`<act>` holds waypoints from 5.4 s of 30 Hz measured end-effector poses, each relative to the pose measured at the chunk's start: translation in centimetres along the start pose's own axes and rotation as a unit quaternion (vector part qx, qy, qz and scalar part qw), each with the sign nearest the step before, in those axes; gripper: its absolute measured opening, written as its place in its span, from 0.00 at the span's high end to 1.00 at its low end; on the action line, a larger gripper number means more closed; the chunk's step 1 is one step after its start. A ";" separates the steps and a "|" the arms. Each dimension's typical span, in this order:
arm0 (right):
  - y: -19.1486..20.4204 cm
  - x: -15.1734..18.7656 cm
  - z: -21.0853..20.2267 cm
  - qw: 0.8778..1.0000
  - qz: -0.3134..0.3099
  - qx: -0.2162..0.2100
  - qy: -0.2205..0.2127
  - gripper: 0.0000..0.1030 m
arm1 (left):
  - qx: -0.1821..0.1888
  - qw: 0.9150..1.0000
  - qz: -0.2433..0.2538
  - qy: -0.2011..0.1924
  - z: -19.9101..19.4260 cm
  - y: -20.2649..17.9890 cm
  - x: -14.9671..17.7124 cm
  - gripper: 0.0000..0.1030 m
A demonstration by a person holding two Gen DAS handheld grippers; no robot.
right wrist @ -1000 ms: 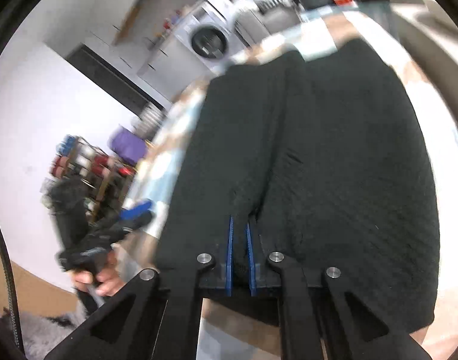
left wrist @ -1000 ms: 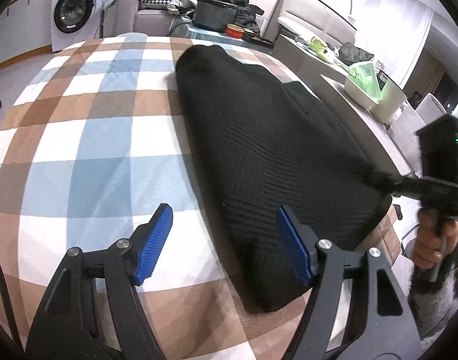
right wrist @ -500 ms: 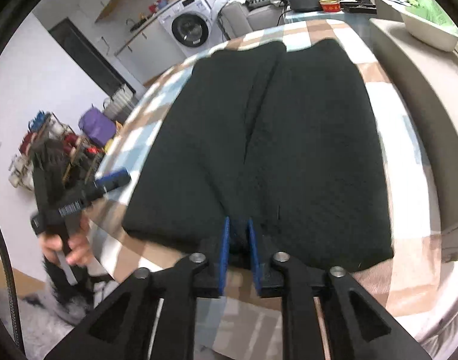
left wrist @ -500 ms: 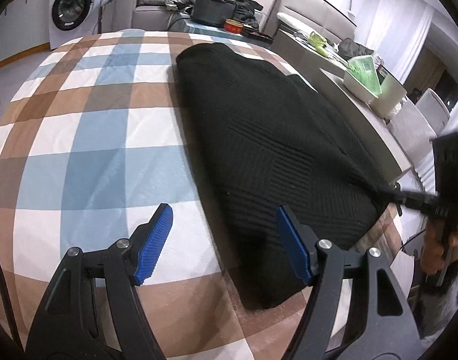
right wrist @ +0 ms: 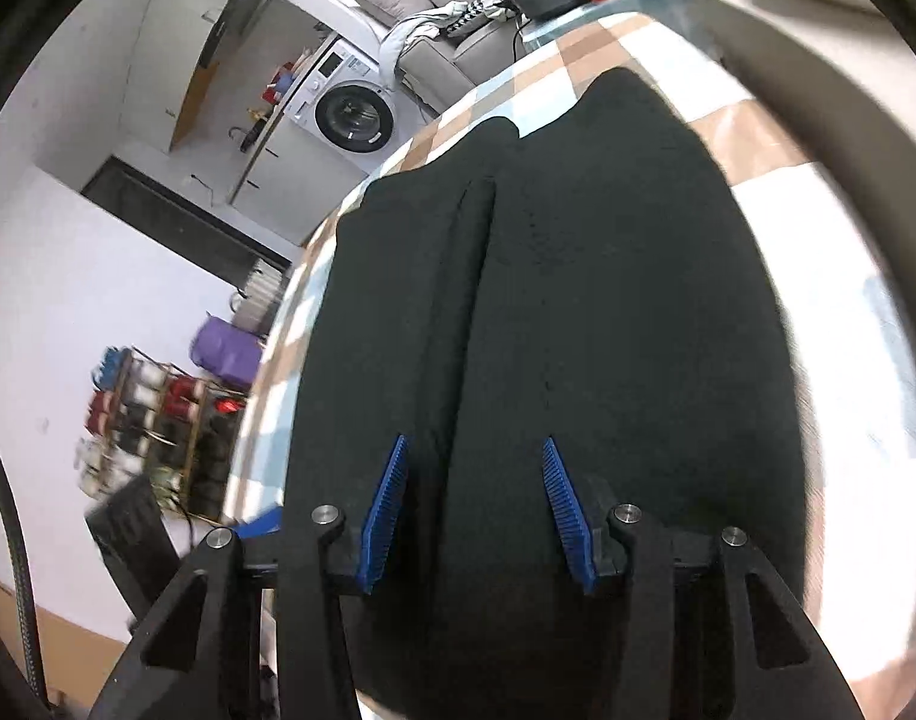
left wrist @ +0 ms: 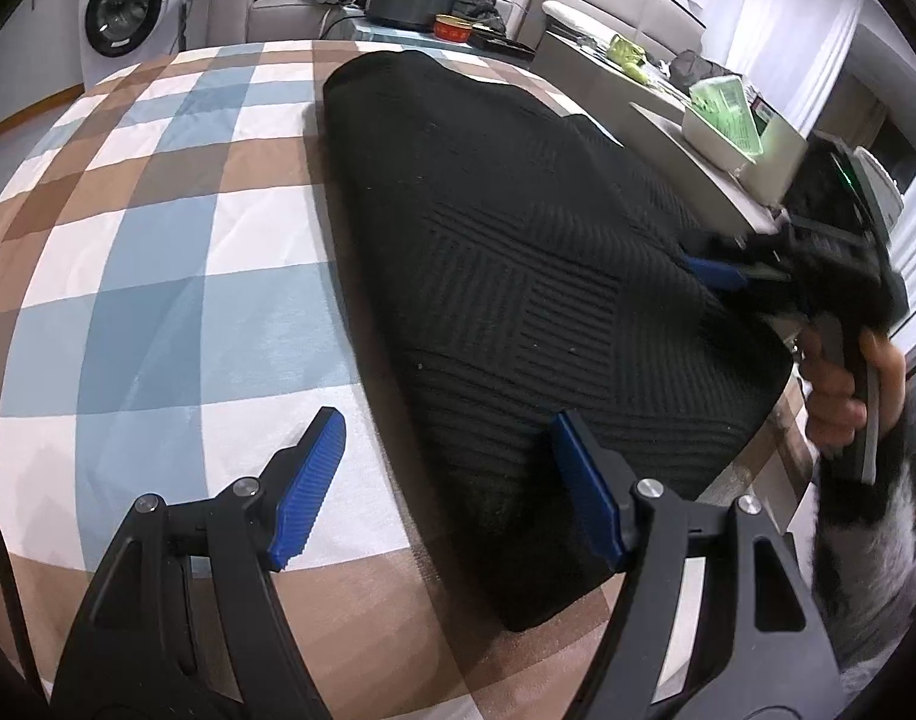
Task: Fold small clothes
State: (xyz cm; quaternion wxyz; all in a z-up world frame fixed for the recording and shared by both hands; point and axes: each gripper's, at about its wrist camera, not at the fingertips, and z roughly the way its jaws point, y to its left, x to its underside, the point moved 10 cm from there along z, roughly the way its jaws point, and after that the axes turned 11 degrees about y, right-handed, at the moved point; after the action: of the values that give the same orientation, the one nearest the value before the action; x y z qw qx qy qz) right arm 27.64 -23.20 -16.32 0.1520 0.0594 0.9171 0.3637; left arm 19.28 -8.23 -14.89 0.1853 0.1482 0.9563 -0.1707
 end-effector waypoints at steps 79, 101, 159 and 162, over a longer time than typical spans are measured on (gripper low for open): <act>-2.1 3.0 -2.0 0.990 -0.047 0.130 -0.023 0.72 | 0.008 0.999 -0.029 -0.029 2.2 -1.0 -3.9 0.78; 1.3 -5.6 0.7 0.996 0.029 0.025 -0.083 0.60 | -0.051 0.992 -0.103 -0.055 -3.7 8.4 -1.8 0.58; 4.4 -5.0 7.9 0.990 -0.079 0.119 -0.005 0.87 | -0.052 0.995 -0.078 -0.043 -2.0 7.7 -2.4 0.17; 8.4 -5.9 6.6 0.979 -0.153 0.125 -0.039 0.92 | -0.051 0.995 -0.076 -0.048 -2.4 7.6 -2.5 0.16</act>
State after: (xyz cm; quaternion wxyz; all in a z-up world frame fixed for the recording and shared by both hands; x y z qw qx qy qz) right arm 35.33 -14.11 -13.68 0.2326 -0.0494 0.9471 0.2157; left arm 23.40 -1.00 -13.87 0.2251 0.0574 0.9622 -0.1424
